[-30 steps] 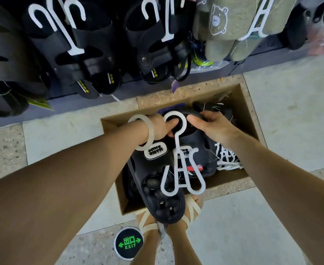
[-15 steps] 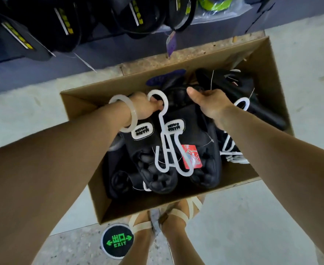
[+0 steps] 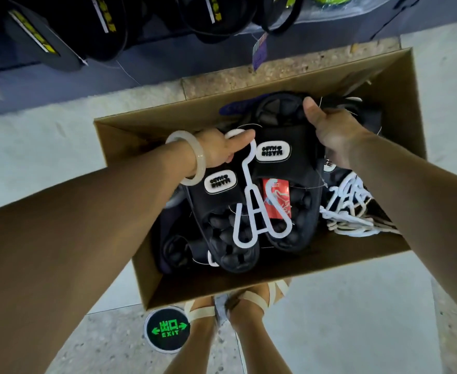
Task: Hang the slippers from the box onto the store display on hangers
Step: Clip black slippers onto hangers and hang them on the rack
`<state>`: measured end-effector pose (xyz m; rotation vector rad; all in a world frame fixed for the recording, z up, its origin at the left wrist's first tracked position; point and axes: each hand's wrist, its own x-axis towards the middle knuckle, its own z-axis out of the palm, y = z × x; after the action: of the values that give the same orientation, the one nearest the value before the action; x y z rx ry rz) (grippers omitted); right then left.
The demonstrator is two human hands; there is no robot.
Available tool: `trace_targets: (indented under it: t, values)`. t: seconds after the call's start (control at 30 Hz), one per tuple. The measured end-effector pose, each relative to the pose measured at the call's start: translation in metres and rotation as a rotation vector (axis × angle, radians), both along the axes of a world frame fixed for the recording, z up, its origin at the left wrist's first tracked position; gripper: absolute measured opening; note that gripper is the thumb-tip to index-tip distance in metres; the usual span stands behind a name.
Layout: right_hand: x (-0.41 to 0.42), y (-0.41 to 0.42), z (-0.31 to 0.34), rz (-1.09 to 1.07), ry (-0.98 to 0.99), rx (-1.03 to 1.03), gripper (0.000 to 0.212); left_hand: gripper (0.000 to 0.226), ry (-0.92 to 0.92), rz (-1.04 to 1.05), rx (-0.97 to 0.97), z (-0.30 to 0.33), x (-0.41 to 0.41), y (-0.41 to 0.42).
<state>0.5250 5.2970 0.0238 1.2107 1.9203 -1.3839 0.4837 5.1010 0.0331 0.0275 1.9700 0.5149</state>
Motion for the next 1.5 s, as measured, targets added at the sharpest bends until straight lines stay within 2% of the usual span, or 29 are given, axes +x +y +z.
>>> trace_targets:
  t: [0.17,0.3,0.47,0.53,0.63,0.73,0.77,0.83,0.9,0.97,1.07,1.2,1.27,1.37,1.5]
  values:
    - [0.007,0.002,0.003,0.141,0.019,0.016,0.043,0.059,0.108,0.149,0.106,-0.018,0.007,-0.004]
    - [0.016,0.007,0.002,0.175,0.023,0.03,0.042,0.056,0.164,0.185,0.198,-0.019,0.015,0.002]
    - [0.023,0.017,0.002,0.194,0.083,0.006,0.04,0.055,0.275,0.265,0.214,-0.018,0.008,0.0]
    - [0.024,0.018,0.0,0.311,0.08,0.008,0.047,0.053,0.258,0.249,0.257,-0.016,0.006,0.001]
    - [0.019,0.008,0.009,0.637,-0.015,0.085,0.054,0.051,0.257,0.212,0.227,-0.015,0.002,0.004]
    - [0.011,-0.004,0.013,0.775,-0.03,0.151,0.054,0.051,0.295,0.247,0.16,-0.011,-0.009,0.0]
    - [0.01,-0.01,0.014,0.778,0.021,0.226,0.054,0.052,0.282,0.242,0.151,-0.012,-0.01,-0.003]
    - [0.011,-0.026,0.016,0.723,0.249,0.41,0.053,0.049,0.264,0.205,0.164,-0.013,-0.007,-0.005]
    - [0.008,-0.046,0.016,0.728,0.436,0.454,0.051,0.049,0.275,0.157,0.192,-0.014,0.0,-0.002]
    - [0.004,-0.059,0.01,0.756,0.363,0.354,0.052,0.053,0.278,0.145,0.202,-0.015,0.005,0.001]
    - [-0.008,-0.061,0.0,0.721,0.178,0.191,0.044,0.061,0.203,0.33,0.222,-0.017,0.009,-0.002]
    - [-0.017,-0.057,-0.005,0.809,0.117,0.274,0.028,0.061,0.152,0.464,0.269,-0.017,0.013,-0.007]
    - [-0.021,-0.056,-0.004,0.797,0.145,0.286,0.026,0.061,0.141,0.501,0.269,-0.012,0.017,-0.008]
    - [-0.032,-0.052,0.001,0.642,0.209,0.25,0.026,0.065,0.137,0.562,0.325,-0.011,0.028,-0.004]
    - [-0.036,-0.051,0.004,0.532,0.26,0.296,0.028,0.047,0.086,0.457,0.319,-0.006,0.044,0.009]
